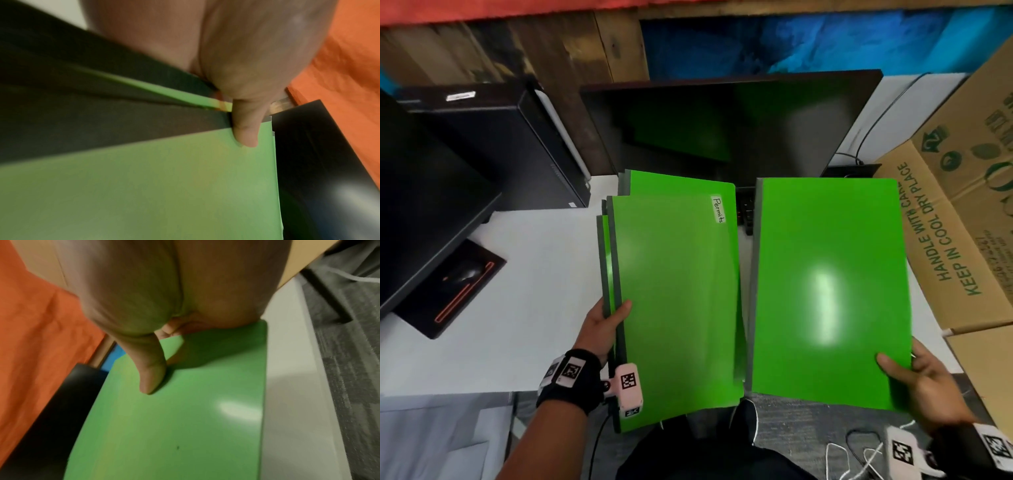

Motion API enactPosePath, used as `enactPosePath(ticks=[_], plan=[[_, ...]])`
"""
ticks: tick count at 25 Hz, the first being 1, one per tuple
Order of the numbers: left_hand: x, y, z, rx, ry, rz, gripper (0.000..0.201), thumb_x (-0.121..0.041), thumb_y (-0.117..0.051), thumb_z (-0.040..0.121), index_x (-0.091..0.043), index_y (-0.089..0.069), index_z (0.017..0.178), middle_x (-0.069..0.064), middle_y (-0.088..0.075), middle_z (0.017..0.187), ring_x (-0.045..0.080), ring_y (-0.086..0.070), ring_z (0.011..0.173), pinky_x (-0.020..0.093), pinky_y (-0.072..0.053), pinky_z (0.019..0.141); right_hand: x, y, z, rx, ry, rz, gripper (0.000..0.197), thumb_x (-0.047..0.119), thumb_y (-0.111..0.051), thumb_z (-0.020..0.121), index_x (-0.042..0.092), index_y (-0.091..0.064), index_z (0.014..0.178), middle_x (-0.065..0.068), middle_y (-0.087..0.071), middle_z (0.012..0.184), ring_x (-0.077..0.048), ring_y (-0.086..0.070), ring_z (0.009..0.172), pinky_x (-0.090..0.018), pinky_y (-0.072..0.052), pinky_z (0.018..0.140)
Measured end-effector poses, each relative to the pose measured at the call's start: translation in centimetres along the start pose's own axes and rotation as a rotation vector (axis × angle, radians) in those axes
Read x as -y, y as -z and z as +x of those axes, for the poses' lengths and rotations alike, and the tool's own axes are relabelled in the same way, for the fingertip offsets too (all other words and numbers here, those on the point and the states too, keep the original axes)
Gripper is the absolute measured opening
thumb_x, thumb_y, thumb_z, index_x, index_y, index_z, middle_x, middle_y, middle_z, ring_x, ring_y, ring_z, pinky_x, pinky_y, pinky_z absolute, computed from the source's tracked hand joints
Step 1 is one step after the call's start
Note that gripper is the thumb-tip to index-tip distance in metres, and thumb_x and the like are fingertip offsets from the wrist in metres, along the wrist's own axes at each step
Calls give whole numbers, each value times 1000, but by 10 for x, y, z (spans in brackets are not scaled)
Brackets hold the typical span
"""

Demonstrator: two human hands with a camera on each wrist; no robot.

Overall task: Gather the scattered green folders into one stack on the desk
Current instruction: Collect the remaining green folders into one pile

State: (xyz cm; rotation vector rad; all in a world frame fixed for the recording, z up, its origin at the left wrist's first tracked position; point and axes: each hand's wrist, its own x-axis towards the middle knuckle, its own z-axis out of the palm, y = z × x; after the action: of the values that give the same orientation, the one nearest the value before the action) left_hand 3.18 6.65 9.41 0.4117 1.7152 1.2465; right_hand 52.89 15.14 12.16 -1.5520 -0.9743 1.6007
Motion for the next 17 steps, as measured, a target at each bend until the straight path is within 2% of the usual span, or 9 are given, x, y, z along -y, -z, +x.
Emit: enactPosePath(ticks=[2,4,5,6,8,9,12,15,17], plan=[[-6,-11,-7,33,-29,6,20,-25,-71,88,-29,-69,108,11,-74,116,38,-64,117,58,-47,103,-2,-40,8,56,27,-45,42,-5,-70,75,14,-64,112,-3,-76,100,-10,-74,83,-19,-57,73],[-13,-24,-15,87,-48,-10,39,-42,-80,74,-29,-71,109,7,-76,114,35,-66,115,57,-49,102,-20,-72,25,112,40,-152,59,19,-90,55,21,-65,109,-10,-76,103,-15,-74,83,-28,-59,76],[-16,-31,-19,111,-47,-27,49,-47,-84,68,-28,-71,111,5,-78,111,35,-67,114,57,-50,101,-26,-90,32,124,49,-189,67,20,-92,52,24,-63,112,-14,-75,106,-17,-74,83,-34,-59,76],[-19,-37,-21,130,-59,-37,47,-44,-84,69,-27,-71,111,4,-79,108,36,-67,113,56,-51,100,-29,-107,38,135,65,-212,69,12,-90,56,25,-59,117,-16,-73,109,-19,-74,87,-38,-59,78],[-26,-46,-24,143,-90,3,23,-25,-73,86,-27,-71,109,0,-80,102,35,-69,110,53,-53,97,-22,-136,49,146,104,-246,70,4,-84,64,21,-54,125,-11,-70,114,-21,-70,97,-42,-57,86],[-29,-48,-26,145,-107,21,19,-20,-68,90,-28,-71,108,-3,-80,101,31,-70,107,51,-54,96,-16,-148,54,151,119,-245,66,3,-84,65,20,-56,123,-8,-71,113,-21,-69,99,-42,-56,88],[-42,-53,-27,123,-182,34,15,-24,-66,92,-30,-72,104,-9,-80,98,18,-72,98,45,-54,96,4,-166,60,163,107,-107,48,-1,-81,65,20,-66,105,-12,-74,108,-26,-72,97,-42,-57,85],[-55,-60,-31,60,-315,152,16,-21,-64,95,-26,-68,110,-11,-75,101,9,-69,97,40,-53,99,22,-177,60,165,130,59,60,21,-88,49,15,-67,105,-10,-76,102,-32,-72,97,-36,-59,76],[-64,-64,-34,10,-393,222,29,-22,-68,92,-19,-64,120,-9,-71,108,-8,-65,95,23,-54,93,35,-182,62,157,183,101,75,33,-91,43,13,-65,111,-8,-76,104,-29,-72,98,-37,-58,80]])
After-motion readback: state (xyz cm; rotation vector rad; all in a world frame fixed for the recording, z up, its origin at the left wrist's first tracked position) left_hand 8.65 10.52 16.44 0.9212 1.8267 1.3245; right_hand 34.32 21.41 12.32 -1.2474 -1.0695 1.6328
